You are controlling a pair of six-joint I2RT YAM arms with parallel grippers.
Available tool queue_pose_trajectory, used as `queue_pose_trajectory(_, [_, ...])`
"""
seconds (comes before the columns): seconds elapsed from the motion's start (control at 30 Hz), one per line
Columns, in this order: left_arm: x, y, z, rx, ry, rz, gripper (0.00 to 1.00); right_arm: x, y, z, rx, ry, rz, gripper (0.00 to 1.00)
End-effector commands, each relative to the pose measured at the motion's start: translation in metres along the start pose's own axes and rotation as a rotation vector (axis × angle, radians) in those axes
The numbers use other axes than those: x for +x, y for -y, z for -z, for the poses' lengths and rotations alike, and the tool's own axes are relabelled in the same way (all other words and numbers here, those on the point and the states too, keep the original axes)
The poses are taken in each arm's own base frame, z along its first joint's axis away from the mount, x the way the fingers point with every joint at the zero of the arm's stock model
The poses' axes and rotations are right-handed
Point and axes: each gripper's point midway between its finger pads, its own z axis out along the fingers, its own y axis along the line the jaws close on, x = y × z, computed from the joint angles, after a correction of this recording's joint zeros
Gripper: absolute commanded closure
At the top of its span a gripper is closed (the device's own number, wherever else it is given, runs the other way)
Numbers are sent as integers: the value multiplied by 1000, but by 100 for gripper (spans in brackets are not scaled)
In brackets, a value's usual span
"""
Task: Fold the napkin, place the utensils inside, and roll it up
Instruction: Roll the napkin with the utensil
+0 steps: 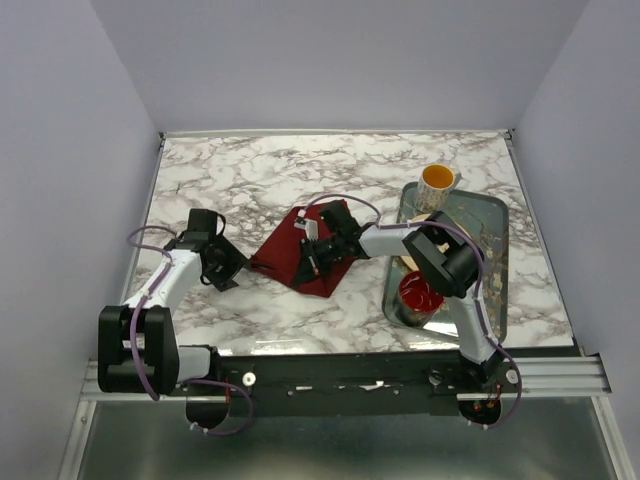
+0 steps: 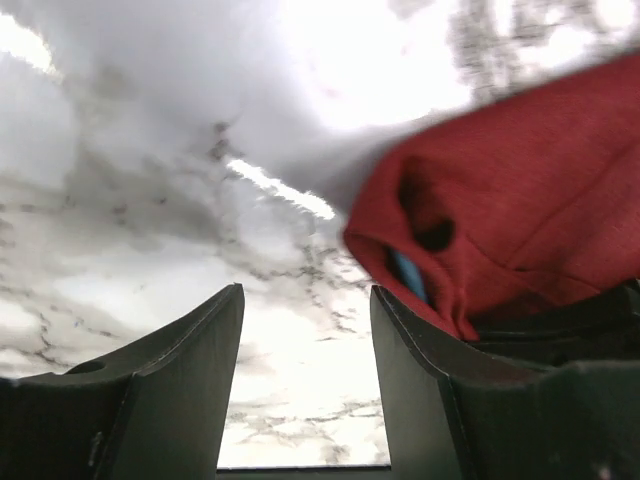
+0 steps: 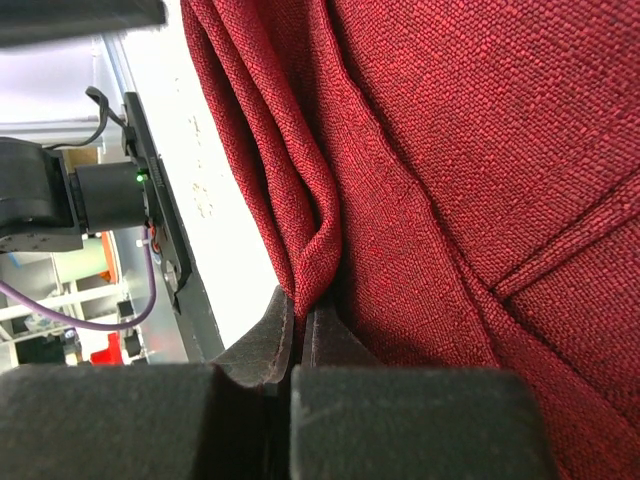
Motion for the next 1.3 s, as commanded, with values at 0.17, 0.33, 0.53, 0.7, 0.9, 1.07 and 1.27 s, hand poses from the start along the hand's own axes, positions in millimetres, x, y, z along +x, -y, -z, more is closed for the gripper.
queue_pose_trajectory(0.17, [13,6,1,102,-70,128,49,11,26,-1,76,14,-11,100])
queue_pose_trajectory(0.33, [6,23,-4,184,-65,91,49,11,26,-2,77,13,-9,99])
queue_pose_trajectory(0.53, [0,29,-11,201,-55,71,48,9,25,-2,74,16,-2,99])
queue_pose_trajectory(0.7, [0,30,-20,190,-80,57,56,9,26,-2,75,14,-5,99])
queue_pose_trajectory(0.9, [-7,40,-26,183,-69,10,73,10,26,-3,71,9,-6,99])
queue_pose_trajectory(1.07, [-7,55,-31,185,-78,-36,100,16,32,-4,81,0,11,97])
queue_pose_trajectory(1.27, [-3,61,-42,121,-96,-78,100,18,46,-2,159,-7,36,92])
